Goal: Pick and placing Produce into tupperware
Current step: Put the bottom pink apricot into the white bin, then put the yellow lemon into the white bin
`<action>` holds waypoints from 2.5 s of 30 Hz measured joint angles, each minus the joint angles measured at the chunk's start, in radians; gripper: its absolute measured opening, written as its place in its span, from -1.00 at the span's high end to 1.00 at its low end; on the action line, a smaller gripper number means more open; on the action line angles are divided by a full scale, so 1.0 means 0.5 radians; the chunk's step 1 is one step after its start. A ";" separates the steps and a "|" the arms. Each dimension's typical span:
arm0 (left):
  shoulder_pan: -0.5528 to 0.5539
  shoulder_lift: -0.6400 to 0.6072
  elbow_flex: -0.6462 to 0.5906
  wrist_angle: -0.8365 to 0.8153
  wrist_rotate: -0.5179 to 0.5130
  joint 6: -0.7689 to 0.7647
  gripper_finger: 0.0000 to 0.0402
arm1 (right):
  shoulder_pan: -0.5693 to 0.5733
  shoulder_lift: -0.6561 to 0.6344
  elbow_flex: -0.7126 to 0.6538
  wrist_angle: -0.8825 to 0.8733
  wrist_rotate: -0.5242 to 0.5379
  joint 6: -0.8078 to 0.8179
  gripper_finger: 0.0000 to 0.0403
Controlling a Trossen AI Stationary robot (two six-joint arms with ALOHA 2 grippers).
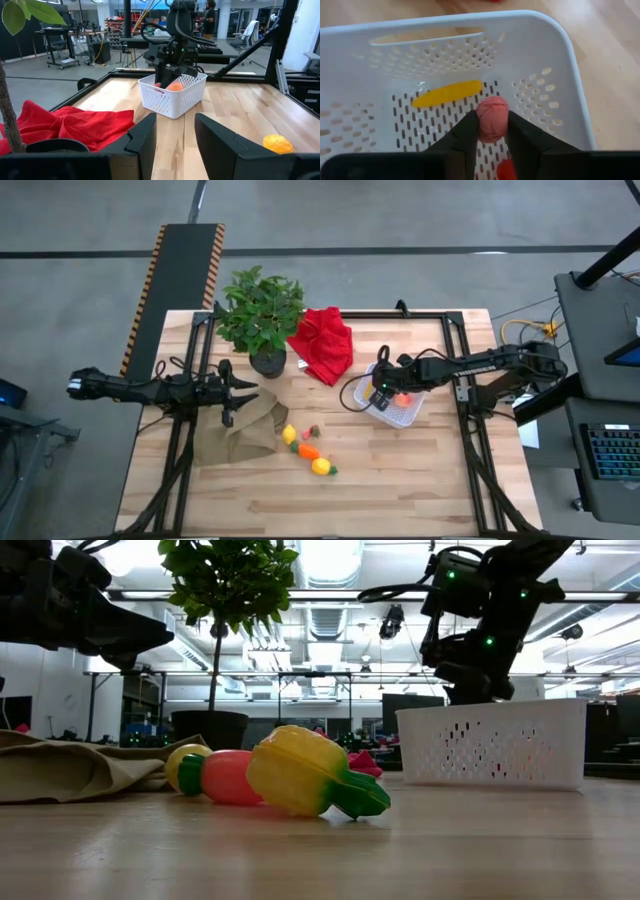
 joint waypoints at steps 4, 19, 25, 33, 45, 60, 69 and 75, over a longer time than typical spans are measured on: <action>0.000 0.000 0.000 0.001 0.000 0.000 0.40 | 0.001 -0.003 0.000 0.000 -0.031 -0.015 0.36; 0.000 0.000 0.000 0.005 0.001 -0.001 0.40 | 0.104 -0.187 0.108 0.726 -0.296 -0.242 -0.35; -0.001 -0.006 0.000 0.010 0.001 -0.007 0.40 | 0.341 -0.282 0.029 1.591 -0.834 -0.909 -0.37; 0.000 -0.007 0.000 0.010 0.000 -0.009 0.40 | 0.430 -0.321 -0.061 1.465 -0.940 -0.930 -0.22; 0.000 -0.004 0.000 0.077 -0.001 -0.002 0.40 | 0.429 -0.522 -0.642 2.256 -0.752 -0.889 -0.07; 0.000 0.029 0.003 0.250 0.103 0.136 0.35 | 0.429 -0.497 -0.622 2.274 -0.677 -0.973 -0.07; -0.001 0.196 0.147 0.239 0.341 0.238 -0.24 | 0.429 -0.497 -0.622 2.271 -0.676 -0.963 -0.07; -0.006 0.385 0.347 0.229 0.676 -0.046 -0.34 | 0.429 -0.497 -0.622 2.272 -0.676 -0.957 -0.07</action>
